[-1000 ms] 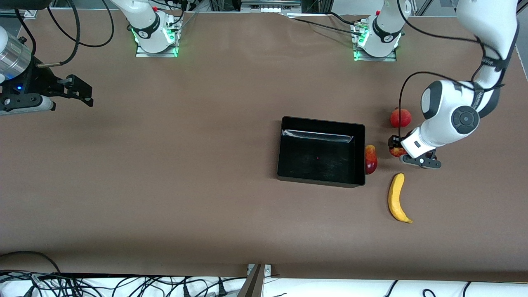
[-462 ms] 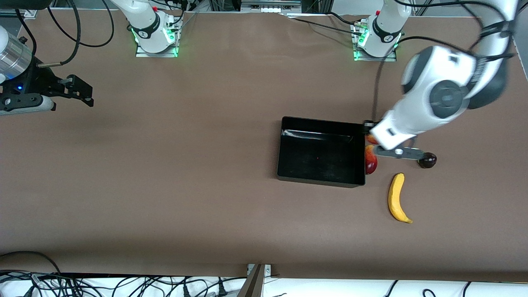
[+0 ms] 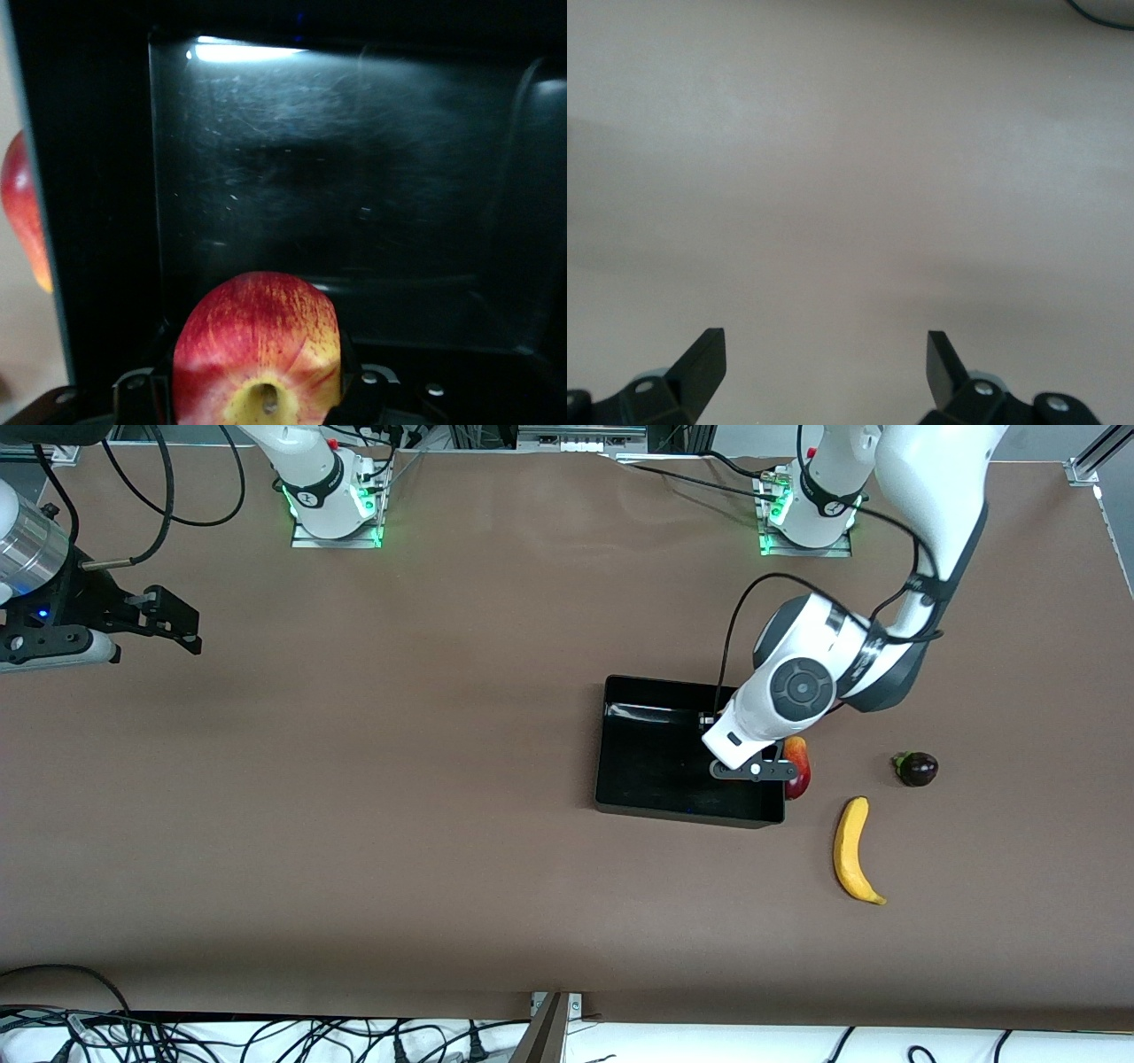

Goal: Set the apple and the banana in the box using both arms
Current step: 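Carry the apple over the black box and open the left gripper, then move the left gripper down to the yellow banana, then grasp the banana by its middle with the left gripper and lift, then lower the banana into the black box and open the left gripper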

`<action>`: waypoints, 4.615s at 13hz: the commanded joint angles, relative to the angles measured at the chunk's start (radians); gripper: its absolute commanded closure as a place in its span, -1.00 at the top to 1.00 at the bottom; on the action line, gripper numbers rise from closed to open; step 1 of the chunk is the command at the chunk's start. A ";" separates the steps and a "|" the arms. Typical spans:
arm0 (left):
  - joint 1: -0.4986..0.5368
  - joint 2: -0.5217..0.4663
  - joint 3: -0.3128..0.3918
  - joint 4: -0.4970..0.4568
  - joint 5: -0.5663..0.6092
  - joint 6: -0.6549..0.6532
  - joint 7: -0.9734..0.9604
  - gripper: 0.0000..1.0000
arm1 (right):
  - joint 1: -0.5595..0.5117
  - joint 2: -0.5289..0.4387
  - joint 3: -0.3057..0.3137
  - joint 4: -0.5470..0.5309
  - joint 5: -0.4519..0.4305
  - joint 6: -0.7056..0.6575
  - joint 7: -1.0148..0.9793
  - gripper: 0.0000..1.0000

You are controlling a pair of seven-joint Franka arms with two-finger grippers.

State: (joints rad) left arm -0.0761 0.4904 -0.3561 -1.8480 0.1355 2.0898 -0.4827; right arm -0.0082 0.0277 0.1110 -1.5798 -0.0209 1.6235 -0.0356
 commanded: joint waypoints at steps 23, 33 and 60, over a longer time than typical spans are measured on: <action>0.268 0.267 0.071 0.228 0.201 0.409 0.375 1.00 | -0.009 0.000 0.012 0.014 -0.002 -0.002 0.005 1.00; 0.300 0.298 0.069 0.205 0.234 0.423 0.375 -0.96 | -0.009 0.000 0.012 0.014 -0.001 -0.002 0.005 1.00; 0.220 0.021 -0.325 0.186 0.239 -0.056 -0.249 1.00 | 0.010 -0.005 0.012 0.014 -0.004 -0.007 0.005 1.00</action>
State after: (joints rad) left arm 0.0977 0.5830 -0.6602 -1.7258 0.3674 2.2029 -0.7744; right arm 0.0021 0.0281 0.1182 -1.5760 -0.0209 1.6242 -0.0355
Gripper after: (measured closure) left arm 0.004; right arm 0.000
